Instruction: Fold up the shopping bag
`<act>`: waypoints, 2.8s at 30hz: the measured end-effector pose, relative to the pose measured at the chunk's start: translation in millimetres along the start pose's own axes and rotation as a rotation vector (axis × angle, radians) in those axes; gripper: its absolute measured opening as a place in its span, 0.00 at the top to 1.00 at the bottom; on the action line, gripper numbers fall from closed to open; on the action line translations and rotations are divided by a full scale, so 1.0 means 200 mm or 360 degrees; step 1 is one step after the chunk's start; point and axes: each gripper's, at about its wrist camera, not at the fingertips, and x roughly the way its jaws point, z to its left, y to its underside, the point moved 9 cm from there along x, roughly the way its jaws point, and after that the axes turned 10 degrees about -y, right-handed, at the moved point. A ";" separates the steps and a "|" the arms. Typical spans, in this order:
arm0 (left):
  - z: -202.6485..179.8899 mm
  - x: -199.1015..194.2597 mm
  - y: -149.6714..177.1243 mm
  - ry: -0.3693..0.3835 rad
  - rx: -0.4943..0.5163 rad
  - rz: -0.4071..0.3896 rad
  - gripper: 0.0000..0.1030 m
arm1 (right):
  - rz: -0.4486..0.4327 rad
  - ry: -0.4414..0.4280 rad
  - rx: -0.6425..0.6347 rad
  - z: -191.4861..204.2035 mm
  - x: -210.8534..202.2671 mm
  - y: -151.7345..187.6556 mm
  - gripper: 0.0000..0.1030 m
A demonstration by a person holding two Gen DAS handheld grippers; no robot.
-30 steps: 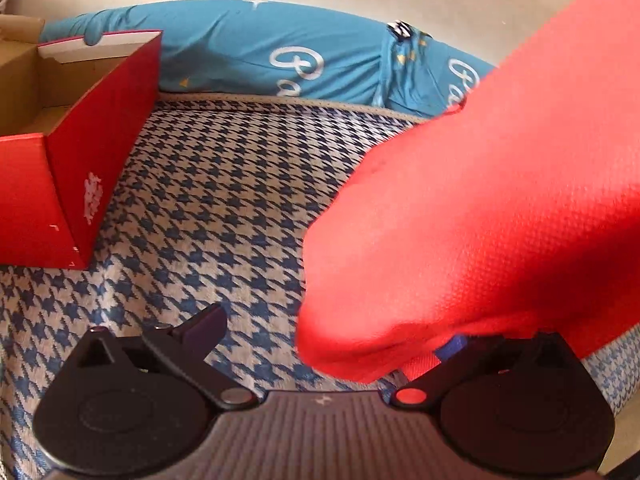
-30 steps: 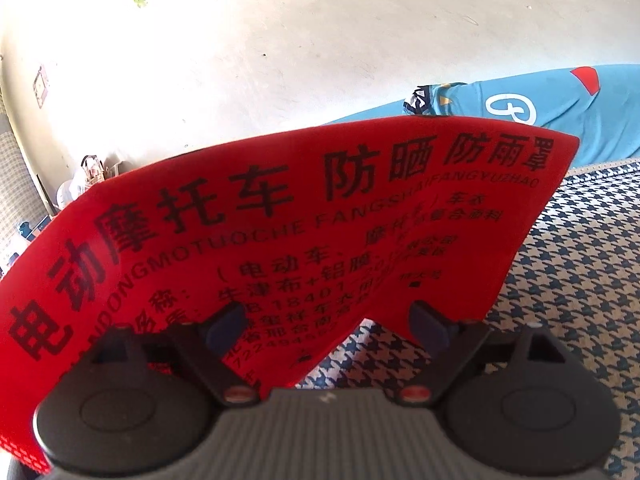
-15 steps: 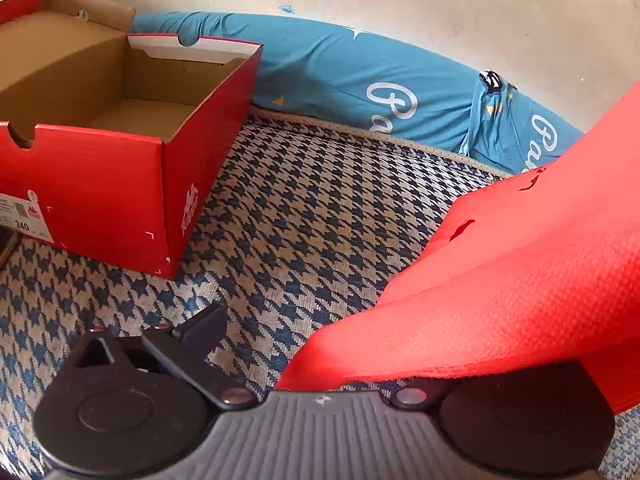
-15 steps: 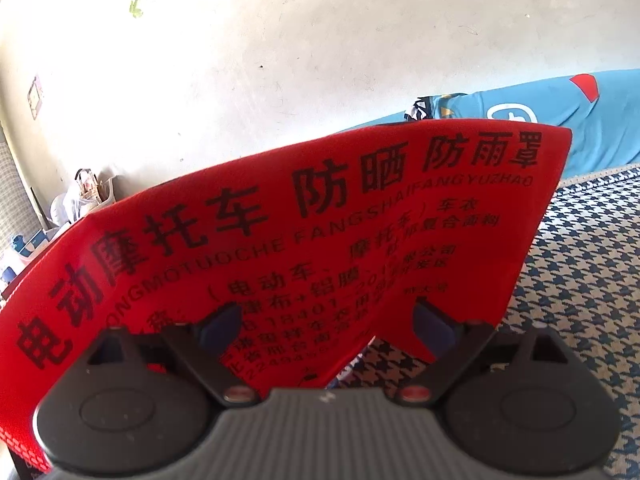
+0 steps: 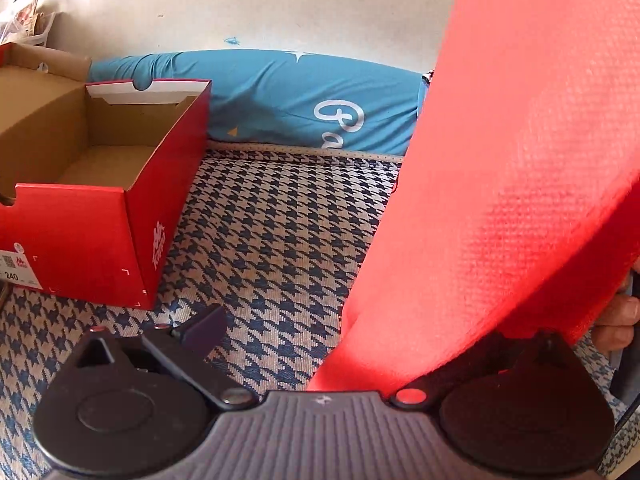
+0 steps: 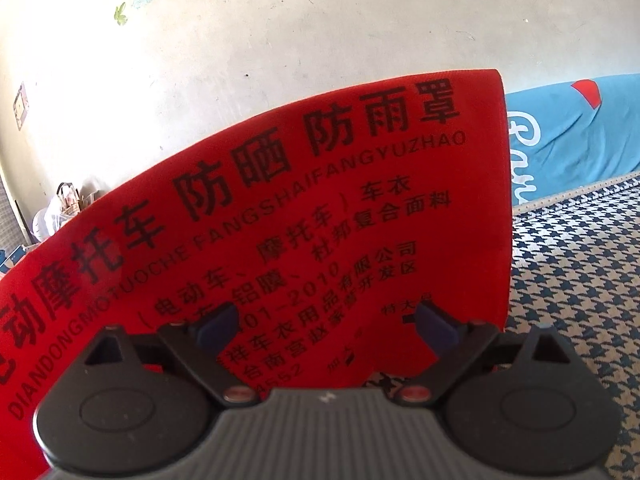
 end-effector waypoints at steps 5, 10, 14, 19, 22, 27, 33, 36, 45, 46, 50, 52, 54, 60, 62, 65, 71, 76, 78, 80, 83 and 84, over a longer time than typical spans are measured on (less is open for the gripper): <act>-0.04 0.01 -0.05 -0.0010 0.0040 -0.0054 0.01 | -0.0020 0.0098 0.0047 -0.07 0.04 -0.02 0.06; -0.08 0.01 -0.07 -0.0004 0.0060 -0.0084 0.01 | 0.0012 0.0185 0.0025 -0.11 0.02 -0.01 0.06; -0.09 -0.02 -0.07 -0.0030 0.0095 -0.0114 0.01 | 0.0041 0.0198 -0.0035 -0.11 -0.05 -0.02 0.05; -0.08 -0.02 -0.08 -0.0038 0.0055 -0.0092 0.01 | 0.0121 0.0182 -0.0100 -0.09 -0.14 -0.01 0.05; -0.08 -0.02 -0.07 -0.0052 0.0066 -0.0092 0.01 | 0.0194 0.0154 -0.0132 -0.05 -0.19 0.01 0.00; -0.11 -0.04 -0.05 -0.0061 0.0118 -0.0090 0.01 | 0.0269 0.0204 -0.0194 -0.01 -0.25 0.04 0.00; -0.12 -0.05 -0.04 -0.0061 0.0143 -0.0080 0.01 | 0.0282 0.0284 -0.0235 0.01 -0.38 0.05 0.00; -0.12 -0.05 -0.03 -0.0060 0.0143 -0.0071 0.01 | 0.0260 0.0281 -0.0196 0.00 -0.44 0.04 0.00; -0.13 -0.09 0.01 -0.0010 0.0205 -0.0058 0.01 | 0.0256 0.0209 -0.0291 0.19 -0.56 0.11 0.00; -0.14 -0.10 0.01 0.0000 0.0211 -0.0059 0.01 | 0.0255 0.0200 -0.0302 0.21 -0.57 0.12 0.00; -0.16 -0.15 0.05 0.0035 0.0259 -0.0058 0.01 | 0.0238 0.0171 -0.0316 0.28 -0.62 0.14 0.00; -0.17 -0.17 0.08 0.0053 0.0290 -0.0053 0.01 | 0.0220 0.0157 -0.0305 0.30 -0.63 0.14 0.01; -0.18 -0.20 0.10 0.0065 0.0327 -0.0055 0.01 | 0.0202 0.0144 -0.0293 0.32 -0.64 0.14 0.03; -0.22 -0.23 0.15 0.0067 0.0427 -0.0056 0.01 | 0.0193 0.0156 -0.0195 0.28 -0.65 0.12 0.04; -0.22 -0.24 0.17 0.0066 0.0453 -0.0055 0.01 | 0.0169 0.0178 -0.0203 0.27 -0.66 0.11 0.00; -0.22 -0.25 0.19 0.0058 0.0470 -0.0040 0.01 | 0.0144 0.0207 -0.0191 0.25 -0.67 0.10 0.00; -0.22 -0.29 0.27 0.0060 0.0534 -0.0007 0.01 | 0.0163 0.0376 -0.0203 0.20 -0.68 0.12 0.00; -0.25 -0.33 0.35 0.0124 0.0580 0.0023 0.01 | 0.0155 0.0392 -0.0260 0.21 -0.71 0.15 0.00; -0.27 -0.35 0.37 0.0151 0.0597 0.0028 0.01 | 0.0124 0.0379 -0.0250 0.21 -0.73 0.17 0.00; -0.29 -0.36 0.40 0.0169 0.0620 0.0030 0.01 | 0.0119 0.0374 -0.0228 0.21 -0.76 0.18 0.00; -0.31 -0.37 0.42 0.0149 0.0644 0.0031 0.00 | 0.0115 0.0343 -0.0219 0.19 -0.80 0.19 0.00; -0.32 -0.37 0.42 0.0146 0.0651 0.0037 0.01 | 0.0122 0.0338 -0.0232 0.19 -0.81 0.20 0.00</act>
